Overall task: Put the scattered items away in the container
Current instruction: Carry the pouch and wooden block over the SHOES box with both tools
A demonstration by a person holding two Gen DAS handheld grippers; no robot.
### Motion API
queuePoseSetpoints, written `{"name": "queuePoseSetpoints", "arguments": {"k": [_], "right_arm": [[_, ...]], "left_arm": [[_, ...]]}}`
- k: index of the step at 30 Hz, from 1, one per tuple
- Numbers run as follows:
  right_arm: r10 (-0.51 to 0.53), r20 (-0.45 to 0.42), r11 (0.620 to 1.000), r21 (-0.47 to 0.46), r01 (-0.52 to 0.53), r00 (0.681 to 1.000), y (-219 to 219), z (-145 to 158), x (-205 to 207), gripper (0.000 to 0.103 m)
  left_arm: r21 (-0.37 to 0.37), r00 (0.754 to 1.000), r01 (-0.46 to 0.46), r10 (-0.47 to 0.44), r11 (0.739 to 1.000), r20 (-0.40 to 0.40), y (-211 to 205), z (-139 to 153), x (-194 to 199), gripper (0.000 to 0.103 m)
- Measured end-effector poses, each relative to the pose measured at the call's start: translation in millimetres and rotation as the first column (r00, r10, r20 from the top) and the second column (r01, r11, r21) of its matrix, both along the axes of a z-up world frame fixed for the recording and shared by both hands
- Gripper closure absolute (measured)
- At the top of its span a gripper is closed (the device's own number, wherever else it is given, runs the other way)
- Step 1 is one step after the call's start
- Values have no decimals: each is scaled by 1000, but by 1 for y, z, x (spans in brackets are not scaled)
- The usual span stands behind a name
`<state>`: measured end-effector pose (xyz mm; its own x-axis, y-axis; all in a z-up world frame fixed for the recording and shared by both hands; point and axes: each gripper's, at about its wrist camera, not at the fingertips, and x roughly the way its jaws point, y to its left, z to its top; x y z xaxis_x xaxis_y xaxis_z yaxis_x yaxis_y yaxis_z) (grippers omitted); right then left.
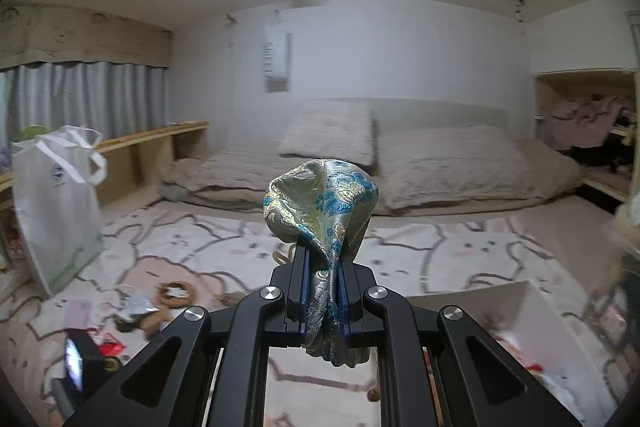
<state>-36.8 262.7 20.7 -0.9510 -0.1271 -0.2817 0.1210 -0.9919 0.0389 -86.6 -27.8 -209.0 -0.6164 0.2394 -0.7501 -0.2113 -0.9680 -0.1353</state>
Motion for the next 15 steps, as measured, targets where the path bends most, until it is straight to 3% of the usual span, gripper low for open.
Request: {"name": "queuePoseSetpoints", "arguments": {"k": [15], "right_arm": [[-206,68,973,-93,212,976,101,-22,7,91]], "left_arm": [[31,998,8,-6,999,-63,17,8,8,39]]}}
